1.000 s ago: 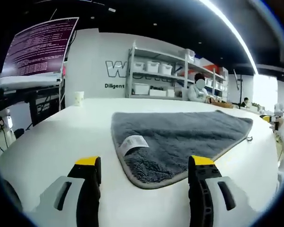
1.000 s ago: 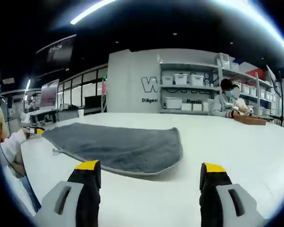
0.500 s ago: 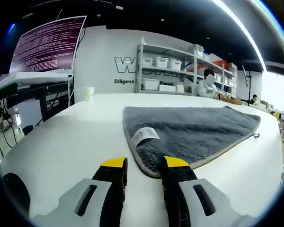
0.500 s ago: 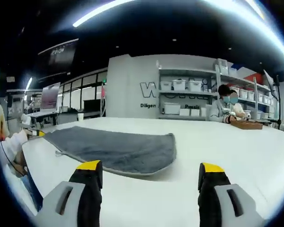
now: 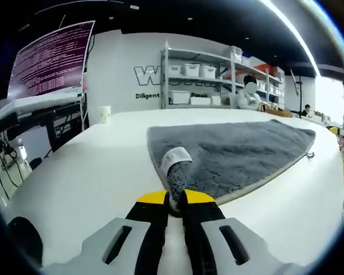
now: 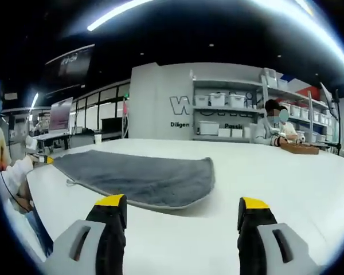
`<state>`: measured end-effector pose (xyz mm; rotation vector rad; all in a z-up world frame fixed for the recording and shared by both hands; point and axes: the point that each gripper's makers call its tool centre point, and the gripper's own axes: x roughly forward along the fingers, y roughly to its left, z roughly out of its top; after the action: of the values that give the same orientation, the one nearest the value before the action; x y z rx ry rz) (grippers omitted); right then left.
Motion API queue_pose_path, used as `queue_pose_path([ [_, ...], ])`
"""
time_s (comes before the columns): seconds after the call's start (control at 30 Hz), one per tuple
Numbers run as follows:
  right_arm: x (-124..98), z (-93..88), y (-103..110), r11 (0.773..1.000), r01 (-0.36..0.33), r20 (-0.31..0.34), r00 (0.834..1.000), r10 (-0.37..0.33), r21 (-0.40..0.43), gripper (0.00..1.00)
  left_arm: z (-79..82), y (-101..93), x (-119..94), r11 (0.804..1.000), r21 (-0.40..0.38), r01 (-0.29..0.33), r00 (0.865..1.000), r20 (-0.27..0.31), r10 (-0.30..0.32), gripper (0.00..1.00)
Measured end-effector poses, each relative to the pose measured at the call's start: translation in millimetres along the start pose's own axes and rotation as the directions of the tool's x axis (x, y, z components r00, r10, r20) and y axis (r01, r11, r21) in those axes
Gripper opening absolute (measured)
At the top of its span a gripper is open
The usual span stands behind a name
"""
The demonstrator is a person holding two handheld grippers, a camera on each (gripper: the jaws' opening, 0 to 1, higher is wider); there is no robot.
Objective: Open the folded towel by lifting each exposed corner and separating the folded layers until the towel lies flat within the target outline without major curled edges
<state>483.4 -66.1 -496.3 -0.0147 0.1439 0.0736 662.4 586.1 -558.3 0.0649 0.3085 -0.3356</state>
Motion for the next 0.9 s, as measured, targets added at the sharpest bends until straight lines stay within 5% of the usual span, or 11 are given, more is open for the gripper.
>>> queue_pose_path([
  [0.2, 1, -1.9, -1, 1.0, 0.004, -0.008, 1.0, -0.004, 0.003, 0.79, 0.2, 3.3, -1, 1.0, 0.001, -0.019, 1.0, 0.003, 0.019, 0.1],
  [0.37, 1, -2.4, 1, 1.0, 0.001, -0.016, 1.0, -0.001, -0.001, 0.79, 1.0, 8.0, -3, 1.0, -0.018, -0.025, 0.999, 0.032, 0.025, 0.2],
  [0.6, -1, -14.6, -4, 0.998, 0.049, -0.109, 0.993, -0.053, -0.046, 0.79, 26.4, -5.2, -5, 0.999, -0.031, 0.038, 0.983, 0.179, -0.032, 0.56],
  [0.8, -1, -13.2, -4, 0.998, 0.052, -0.111, 0.992, -0.056, -0.038, 0.83, 30.8, -30.3, 0, 0.994, 0.007, 0.107, 0.977, 0.183, -0.107, 0.9],
  [0.9, -1, -12.6, -3, 0.998, 0.054, -0.113, 0.992, -0.058, -0.042, 0.85, 30.5, -43.6, 2, 0.987, 0.042, 0.155, 0.972, 0.171, -0.16, 0.91],
])
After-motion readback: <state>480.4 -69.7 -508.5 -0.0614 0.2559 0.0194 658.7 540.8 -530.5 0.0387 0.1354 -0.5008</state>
